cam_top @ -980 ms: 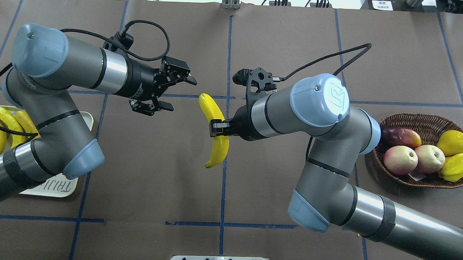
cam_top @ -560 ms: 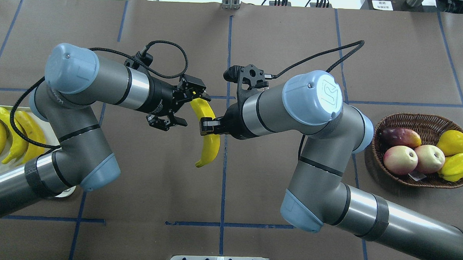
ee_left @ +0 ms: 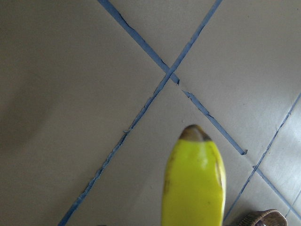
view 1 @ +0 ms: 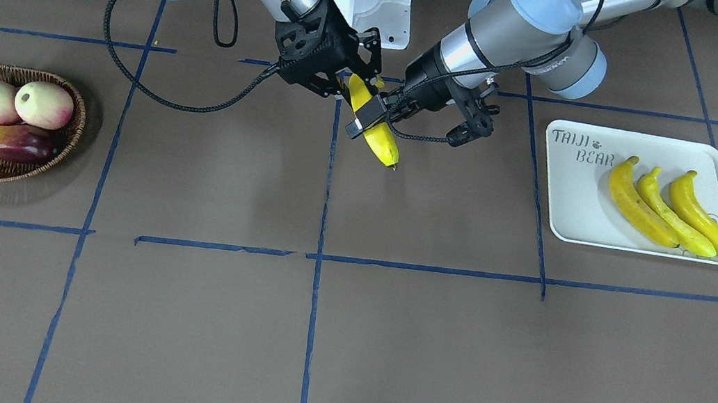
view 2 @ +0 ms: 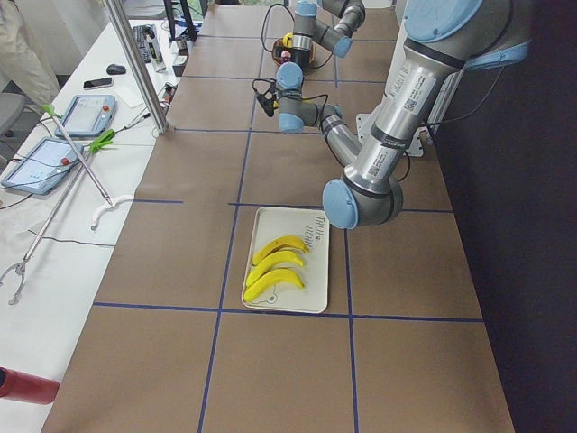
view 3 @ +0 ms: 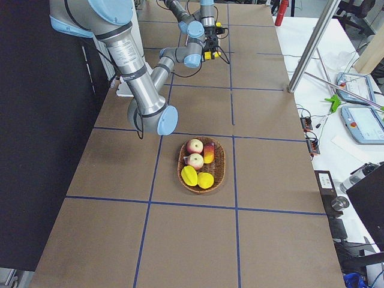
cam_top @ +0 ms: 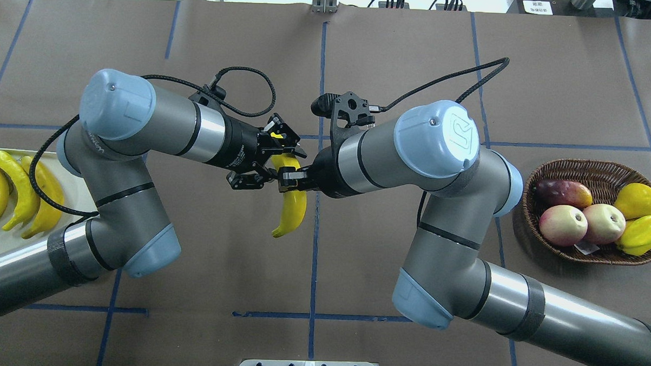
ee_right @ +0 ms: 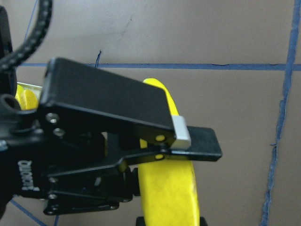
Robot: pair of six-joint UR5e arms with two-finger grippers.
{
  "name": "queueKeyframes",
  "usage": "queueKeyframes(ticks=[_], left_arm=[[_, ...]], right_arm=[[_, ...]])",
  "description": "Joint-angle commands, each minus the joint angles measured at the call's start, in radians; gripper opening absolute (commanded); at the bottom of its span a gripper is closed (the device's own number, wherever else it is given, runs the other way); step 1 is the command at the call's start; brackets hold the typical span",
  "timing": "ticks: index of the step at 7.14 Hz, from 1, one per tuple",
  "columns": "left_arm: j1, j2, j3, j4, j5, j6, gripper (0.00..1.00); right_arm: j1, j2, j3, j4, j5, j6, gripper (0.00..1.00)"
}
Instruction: Transfer all bananas from basket to plate
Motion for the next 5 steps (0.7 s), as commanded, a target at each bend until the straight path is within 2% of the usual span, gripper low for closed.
queueKeyframes(ticks=[1,2,3,5], left_arm=[[-0.001,0.000,0.000,-0.001,0.000,-0.010,0.05],[-0.004,0.003,0.000,0.000,0.000,-0.006,0.00],[-0.008,0.003,0.000,0.002,0.000,-0.004,0.00],[-0.010,0.005,0.011,0.002,0.000,-0.004,0.00]], right_arm=[[-0.009,-0.001,0.000,0.001,0.002,0.001,0.12],[-0.009,-0.001,0.000,0.000,0.002,0.001,0.40],[-0.009,-0.001,0.000,0.001,0.002,0.004,0.98],[0.000,-0.001,0.008,0.001,0.002,0.003,1.00]])
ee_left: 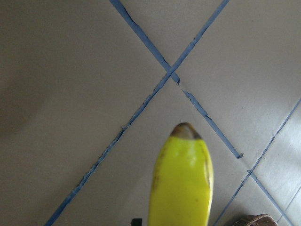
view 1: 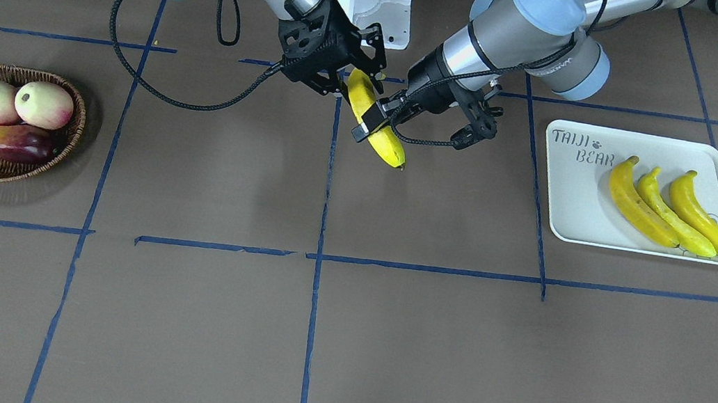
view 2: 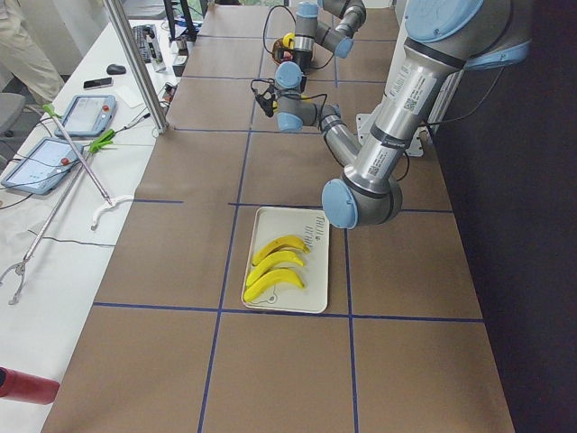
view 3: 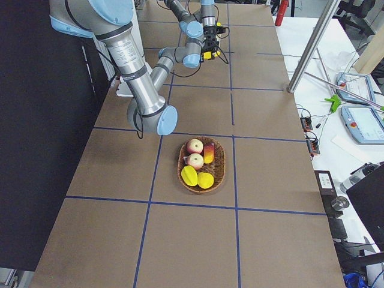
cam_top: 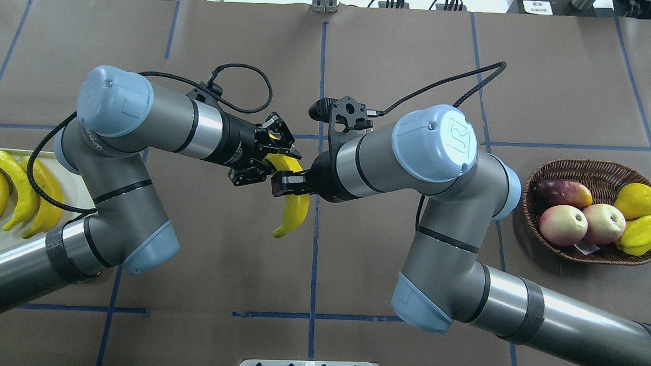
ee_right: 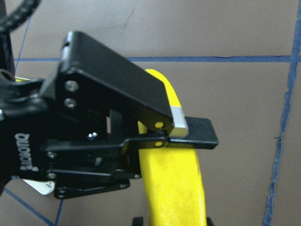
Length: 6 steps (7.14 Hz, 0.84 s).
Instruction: Transfer all bananas from basket to plate
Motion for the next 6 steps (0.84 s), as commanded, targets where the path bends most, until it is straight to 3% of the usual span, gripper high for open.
queueKeyframes(ticks=[1,3,6], left_arm=[[-0.003,0.002,0.008,0.000,0.000,0.002,0.00],[-0.026,0.022,0.014,0.002,0.002,0.031,0.00],[-0.105,0.206,-0.001,0.003,-0.021,0.210,0.00]], right_arm=[[0.021,0.000,0.011,0.000,0.009,-0.001,1.00],[0.070,-0.017,0.047,-0.018,0.067,-0.001,1.00],[0.194,-0.116,0.068,-0.150,0.124,-0.021,1.00]])
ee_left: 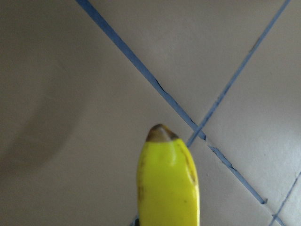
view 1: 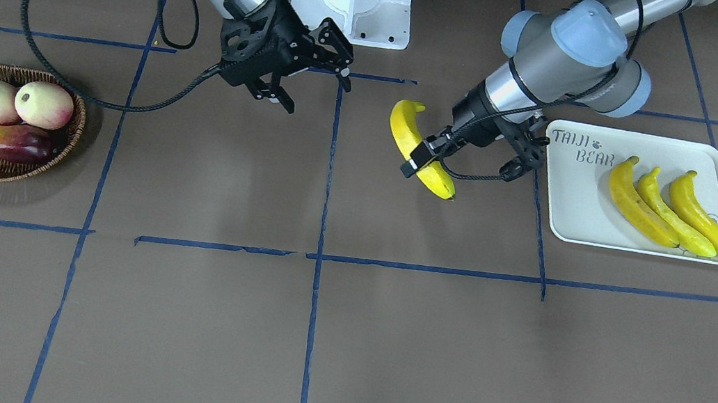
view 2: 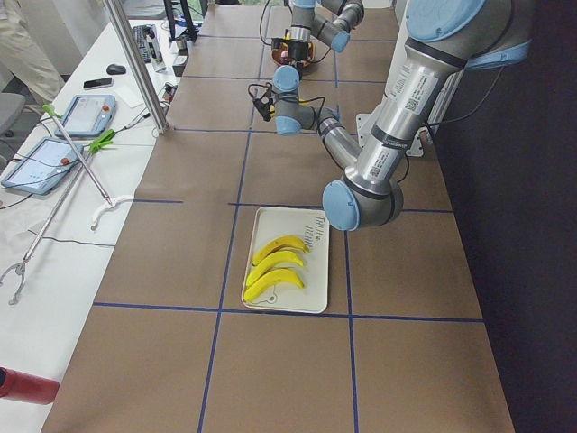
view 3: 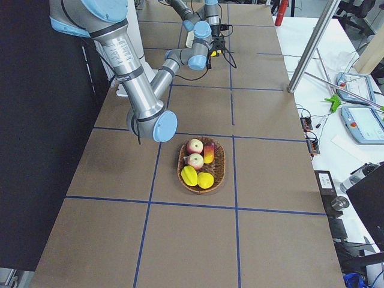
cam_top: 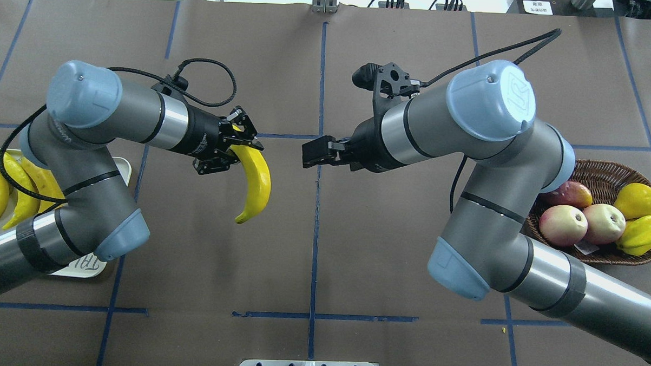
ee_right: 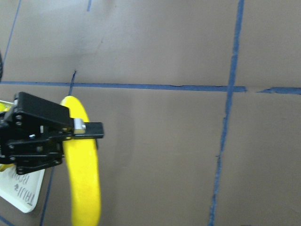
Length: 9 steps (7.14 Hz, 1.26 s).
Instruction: Transfer all bananas from basket to plate
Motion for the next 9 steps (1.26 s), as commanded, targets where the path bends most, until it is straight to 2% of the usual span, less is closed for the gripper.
queueKeyframes(ticks=[1,3,5,6,7,8,9], left_arm=[[-0.066,0.134,-0.010,0.000,-0.047,0.152,0.00],[-0.138,0.305,-0.013,-0.003,-0.073,0.327,0.00],[-0.168,0.407,0.007,-0.005,-0.058,0.464,0.02],[-0.168,0.421,0.022,-0.005,-0.055,0.466,0.13],[-0.169,0.423,0.036,-0.006,-0.053,0.472,0.47],[-0.192,0.427,0.042,-0.005,-0.049,0.547,0.94],[-0.235,0.452,0.041,-0.002,-0.064,0.619,1.00]], right_arm=[[0.065,-0.047,-0.002,-0.154,0.030,-0.082,1.00],[0.103,-0.075,0.003,-0.297,0.030,-0.272,1.00],[0.142,-0.127,0.006,-0.310,0.031,-0.384,1.00],[0.144,-0.131,0.004,-0.310,0.031,-0.389,1.00],[0.142,-0.130,0.006,-0.310,0.031,-0.389,1.00],[0.144,-0.131,0.007,-0.310,0.031,-0.389,1.00],[0.153,-0.131,0.007,-0.315,0.031,-0.389,1.00]])
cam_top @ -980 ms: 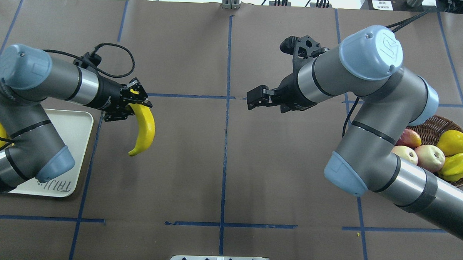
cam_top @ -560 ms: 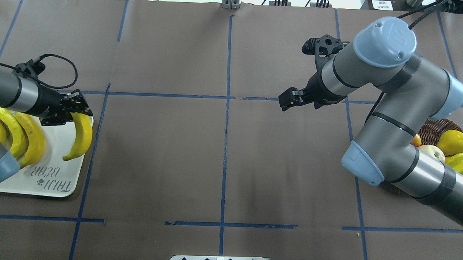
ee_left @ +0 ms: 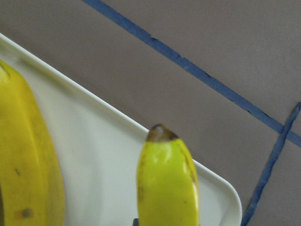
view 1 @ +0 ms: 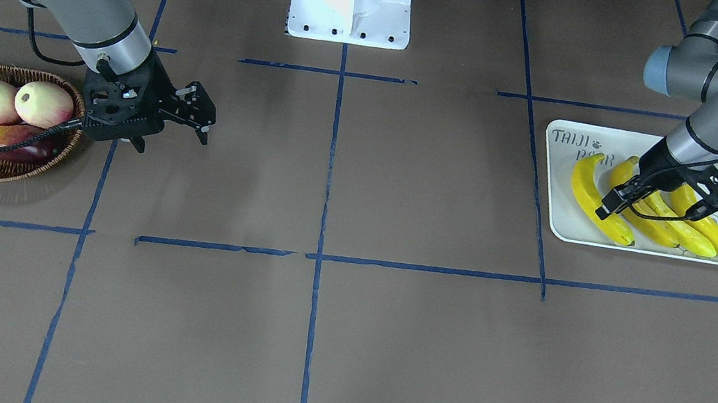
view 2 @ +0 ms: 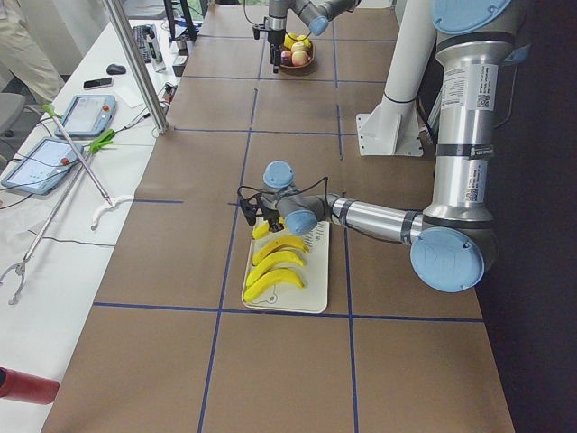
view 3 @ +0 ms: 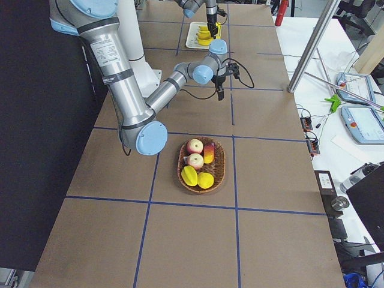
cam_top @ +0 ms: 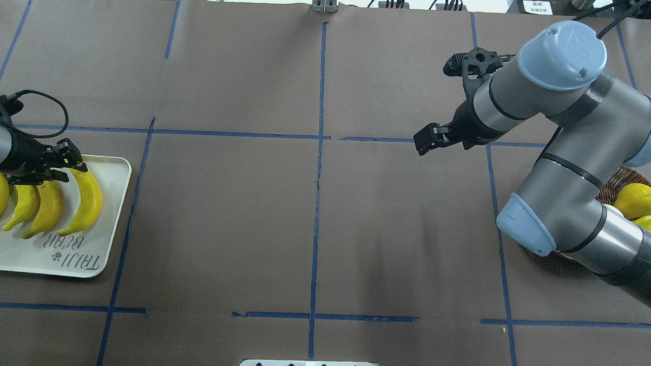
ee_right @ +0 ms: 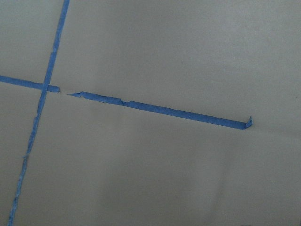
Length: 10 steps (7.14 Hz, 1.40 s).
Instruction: Transfer all bananas from basket to plate
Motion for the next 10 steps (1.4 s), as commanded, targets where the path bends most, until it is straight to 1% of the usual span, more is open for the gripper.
queueKeyframes(ticks=[1,2,3,4,5,6,7,8,9,10], left_arm=[[-0.095,0.023,0.002,0.006,-0.072,0.175,1.00],[-0.182,0.027,-0.002,0.024,-0.153,0.260,1.00],[-0.238,0.031,-0.011,0.050,-0.197,0.405,1.00],[-0.268,0.056,-0.014,0.090,-0.198,0.572,1.00],[-0.304,0.060,-0.014,0.177,-0.197,0.765,1.00],[-0.365,0.058,-0.015,0.313,-0.198,1.013,1.00],[-0.434,0.052,-0.017,0.515,-0.212,1.236,1.00],[-0.475,0.047,-0.020,0.647,-0.214,1.432,1.00],[-0.538,0.044,-0.023,0.734,-0.218,1.518,1.00],[-0.560,0.044,-0.026,0.788,-0.221,1.526,1.00]], right_arm=[[0.027,-0.002,0.001,-0.033,0.000,-0.019,1.00],[0.055,-0.002,0.001,-0.101,0.002,-0.124,1.00],[0.099,-0.002,0.001,-0.181,0.000,-0.247,1.00],[0.148,-0.028,0.002,-0.223,0.002,-0.377,1.00],[0.210,-0.088,0.002,-0.226,0.044,-0.512,1.00],[0.289,-0.143,-0.001,-0.226,0.108,-0.647,1.00],[0.349,-0.188,-0.008,-0.228,0.136,-0.758,1.00],[0.400,-0.221,-0.011,-0.229,0.137,-0.847,1.00],[0.458,-0.263,-0.022,-0.228,0.147,-0.953,1.00],[0.538,-0.289,-0.066,-0.226,0.197,-1.066,1.00]])
